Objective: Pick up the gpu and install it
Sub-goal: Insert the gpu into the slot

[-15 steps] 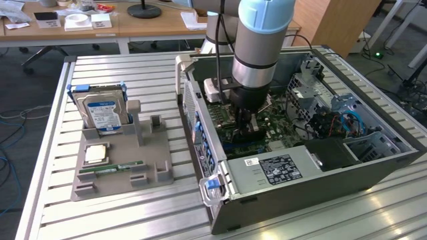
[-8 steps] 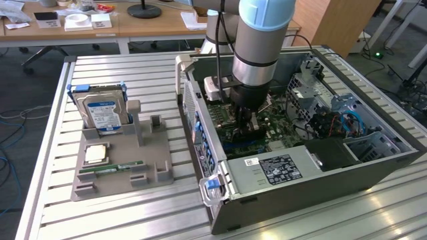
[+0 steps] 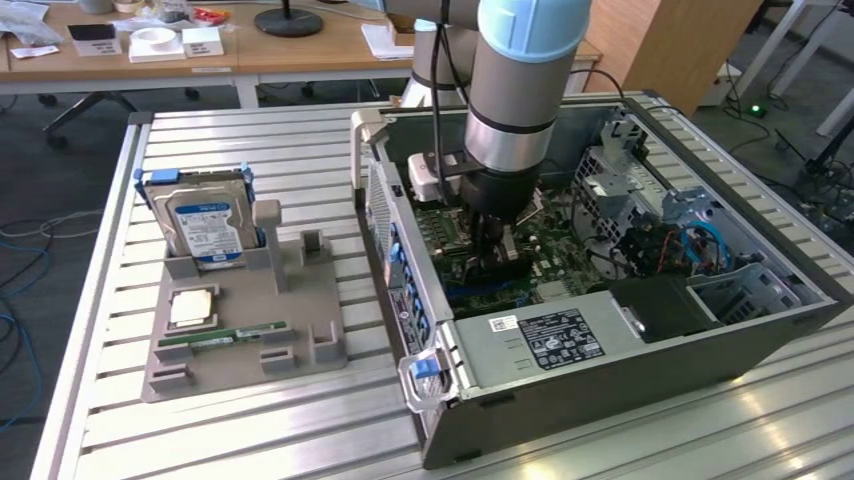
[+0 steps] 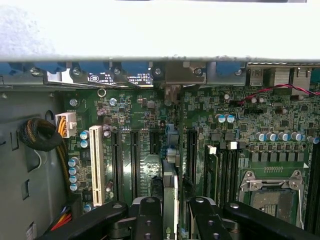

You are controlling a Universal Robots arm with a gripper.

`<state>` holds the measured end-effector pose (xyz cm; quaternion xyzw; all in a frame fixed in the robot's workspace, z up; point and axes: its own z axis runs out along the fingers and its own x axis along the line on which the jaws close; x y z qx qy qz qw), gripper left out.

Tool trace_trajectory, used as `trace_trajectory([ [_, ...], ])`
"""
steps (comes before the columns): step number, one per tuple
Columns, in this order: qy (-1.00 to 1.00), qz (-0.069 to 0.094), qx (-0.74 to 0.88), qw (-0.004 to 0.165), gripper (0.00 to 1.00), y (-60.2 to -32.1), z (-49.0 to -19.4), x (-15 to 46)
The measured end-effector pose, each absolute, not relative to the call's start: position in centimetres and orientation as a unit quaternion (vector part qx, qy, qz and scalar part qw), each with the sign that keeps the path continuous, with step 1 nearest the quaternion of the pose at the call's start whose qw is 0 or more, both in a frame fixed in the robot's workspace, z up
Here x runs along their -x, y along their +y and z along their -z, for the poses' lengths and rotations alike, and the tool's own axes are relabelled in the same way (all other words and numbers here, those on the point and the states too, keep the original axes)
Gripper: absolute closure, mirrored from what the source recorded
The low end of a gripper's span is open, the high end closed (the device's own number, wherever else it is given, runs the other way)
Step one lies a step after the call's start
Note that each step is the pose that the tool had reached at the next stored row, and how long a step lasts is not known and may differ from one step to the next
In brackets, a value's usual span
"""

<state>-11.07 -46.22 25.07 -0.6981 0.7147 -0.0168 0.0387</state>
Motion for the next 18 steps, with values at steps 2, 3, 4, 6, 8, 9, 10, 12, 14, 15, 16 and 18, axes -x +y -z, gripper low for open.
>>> trace_trajectory([
  [2, 0.715, 0.017, 0.698, 0.039, 0.74, -46.24, -25.00, 11.08],
  [3, 0.715, 0.017, 0.698, 0.038, 0.74, -46.24, -24.95, 11.08],
  [4, 0.715, 0.017, 0.698, 0.038, 0.74, -46.24, -24.92, 11.08],
  [6, 0.715, 0.017, 0.698, 0.039, 0.74, -46.24, -24.84, 11.07],
  [8, 0.715, 0.017, 0.698, 0.038, 0.74, -46.25, -24.77, 11.08],
  [9, 0.715, 0.017, 0.698, 0.038, 0.74, -46.25, -24.75, 11.08],
  [10, 0.715, 0.017, 0.698, 0.038, 0.74, -46.25, -24.71, 11.07],
  [12, 0.715, 0.017, 0.698, 0.039, 0.74, -46.24, -24.57, 11.07],
  [14, 0.715, 0.017, 0.698, 0.039, 0.74, -46.25, -24.54, 11.07],
  [15, 0.715, 0.017, 0.698, 0.038, 0.74, -46.25, -24.54, 11.07],
  [16, 0.715, 0.017, 0.698, 0.039, 0.74, -46.25, -24.51, 11.07],
  [18, 0.715, 0.017, 0.698, 0.039, 0.74, -46.24, -24.38, 11.07],
])
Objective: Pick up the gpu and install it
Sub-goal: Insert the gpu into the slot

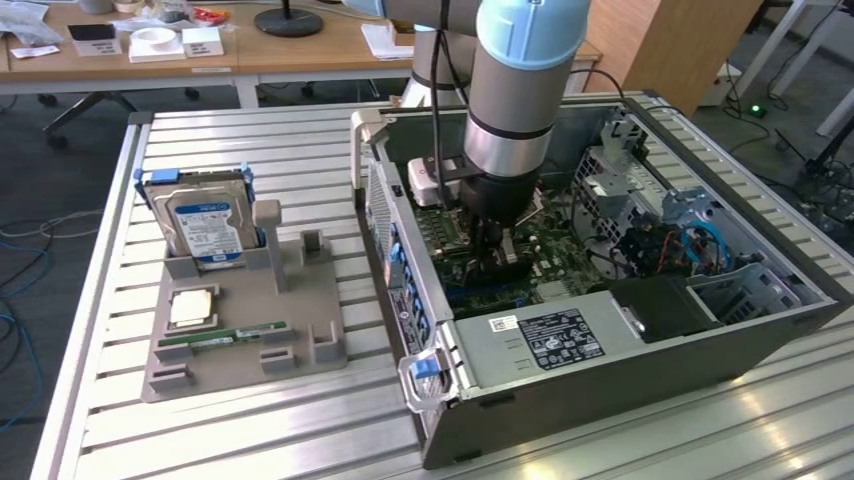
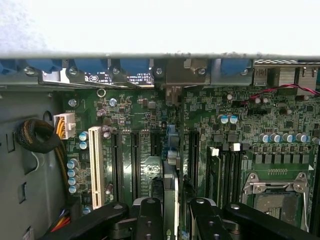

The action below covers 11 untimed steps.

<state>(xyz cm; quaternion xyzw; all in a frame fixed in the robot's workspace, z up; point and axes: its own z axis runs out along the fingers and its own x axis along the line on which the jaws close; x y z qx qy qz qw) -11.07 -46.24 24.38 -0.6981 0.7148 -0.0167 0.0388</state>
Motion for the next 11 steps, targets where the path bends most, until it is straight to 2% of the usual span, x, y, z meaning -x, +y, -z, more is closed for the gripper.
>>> trace_trajectory([
  [11, 0.715, 0.017, 0.698, 0.039, 0.74, -46.24, -24.32, 11.07],
])
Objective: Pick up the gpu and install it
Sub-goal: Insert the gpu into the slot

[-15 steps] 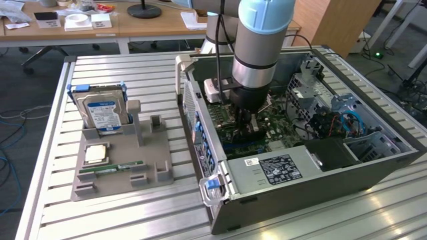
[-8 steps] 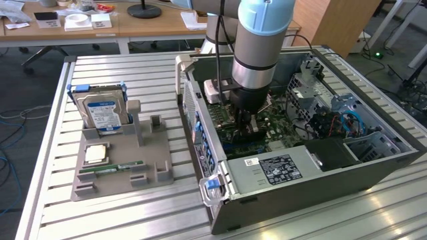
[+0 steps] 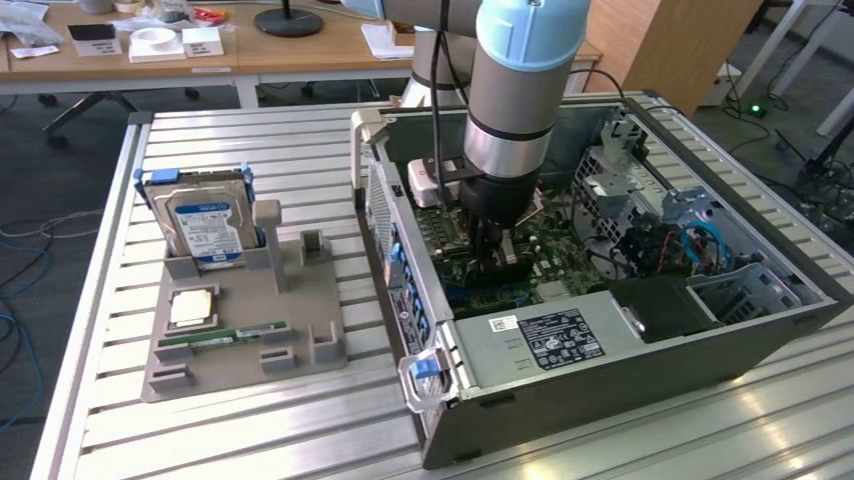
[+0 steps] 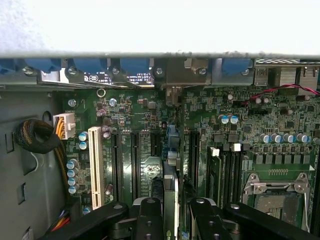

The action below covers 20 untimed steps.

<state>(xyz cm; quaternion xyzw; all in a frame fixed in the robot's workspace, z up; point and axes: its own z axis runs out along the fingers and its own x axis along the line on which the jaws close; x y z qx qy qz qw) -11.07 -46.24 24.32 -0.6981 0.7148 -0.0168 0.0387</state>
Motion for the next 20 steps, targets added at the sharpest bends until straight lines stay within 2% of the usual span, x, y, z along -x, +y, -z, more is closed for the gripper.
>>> trace_trajectory([
  [20, 0.715, 0.017, 0.698, 0.039, 0.74, -46.24, -24.20, 11.07],
])
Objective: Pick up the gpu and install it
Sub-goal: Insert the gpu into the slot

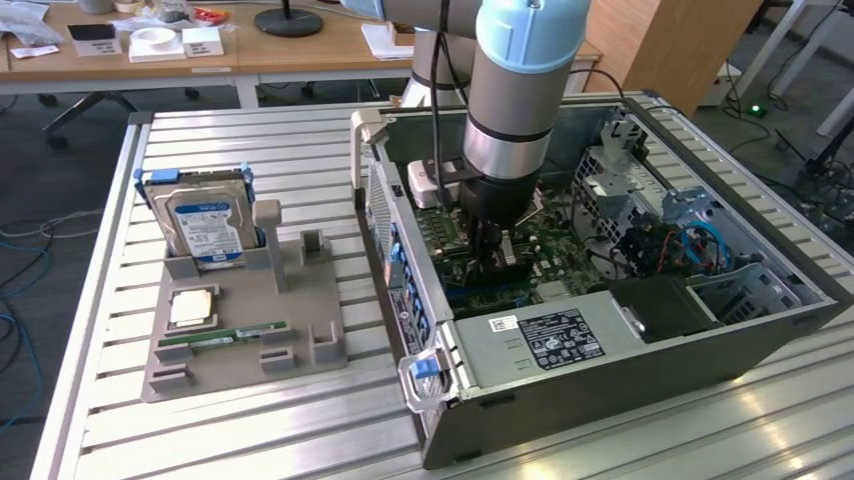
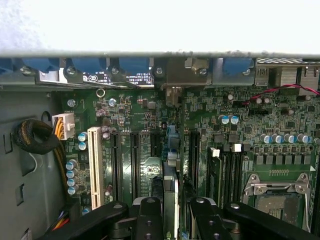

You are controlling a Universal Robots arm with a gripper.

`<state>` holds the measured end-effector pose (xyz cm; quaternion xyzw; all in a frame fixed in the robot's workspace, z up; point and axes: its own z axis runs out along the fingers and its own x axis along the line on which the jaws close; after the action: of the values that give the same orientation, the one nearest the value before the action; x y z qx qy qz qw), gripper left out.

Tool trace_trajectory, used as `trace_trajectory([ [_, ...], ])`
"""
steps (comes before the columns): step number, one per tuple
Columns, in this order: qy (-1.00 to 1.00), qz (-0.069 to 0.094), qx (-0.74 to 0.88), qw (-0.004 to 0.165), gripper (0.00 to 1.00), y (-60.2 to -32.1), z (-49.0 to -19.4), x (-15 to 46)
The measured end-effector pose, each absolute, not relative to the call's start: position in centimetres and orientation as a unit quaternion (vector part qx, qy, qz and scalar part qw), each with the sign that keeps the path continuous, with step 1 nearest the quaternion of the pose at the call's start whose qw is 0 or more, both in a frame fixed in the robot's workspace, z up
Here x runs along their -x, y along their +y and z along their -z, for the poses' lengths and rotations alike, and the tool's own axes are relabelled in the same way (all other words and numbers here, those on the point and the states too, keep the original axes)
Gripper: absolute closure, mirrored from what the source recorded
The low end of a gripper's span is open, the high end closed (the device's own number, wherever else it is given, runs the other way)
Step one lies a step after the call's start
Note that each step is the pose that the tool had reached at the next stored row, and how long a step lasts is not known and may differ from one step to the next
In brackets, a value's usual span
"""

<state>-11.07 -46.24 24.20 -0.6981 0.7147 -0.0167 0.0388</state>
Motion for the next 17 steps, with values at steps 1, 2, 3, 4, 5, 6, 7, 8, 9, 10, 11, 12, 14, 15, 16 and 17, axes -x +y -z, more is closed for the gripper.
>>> trace_trajectory([
  [1, 0.715, 0.017, 0.698, 0.039, 0.74, -46.24, -24.21, 11.08],
  [2, 0.715, 0.017, 0.698, 0.039, 0.74, -46.24, -24.21, 11.08],
  [3, 0.715, 0.017, 0.698, 0.039, 0.74, -46.24, -24.21, 11.07],
  [4, 0.715, 0.017, 0.698, 0.039, 0.74, -46.24, -24.21, 11.08],
  [5, 0.715, 0.017, 0.698, 0.039, 0.74, -46.24, -24.21, 11.07],
  [6, 0.715, 0.017, 0.698, 0.039, 0.74, -46.24, -24.21, 11.08],
  [7, 0.715, 0.017, 0.698, 0.039, 0.74, -46.24, -24.21, 11.08],
  [8, 0.715, 0.017, 0.698, 0.039, 0.74, -46.24, -24.21, 11.08],
  [9, 0.715, 0.017, 0.698, 0.039, 0.74, -46.24, -24.21, 11.08],
  [10, 0.715, 0.017, 0.698, 0.039, 0.74, -46.24, -24.21, 11.07],
  [11, 0.715, 0.017, 0.698, 0.039, 0.74, -46.25, -24.21, 11.08],
  [12, 0.715, 0.017, 0.698, 0.039, 0.74, -46.24, -24.21, 11.07],
  [14, 0.715, 0.017, 0.698, 0.039, 0.74, -46.24, -24.21, 11.08],
  [15, 0.715, 0.017, 0.698, 0.039, 0.74, -46.24, -24.21, 11.08],
  [16, 0.715, 0.017, 0.698, 0.039, 0.74, -46.24, -24.21, 11.08],
  [17, 0.715, 0.017, 0.698, 0.039, 0.74, -46.24, -24.21, 11.07],
])
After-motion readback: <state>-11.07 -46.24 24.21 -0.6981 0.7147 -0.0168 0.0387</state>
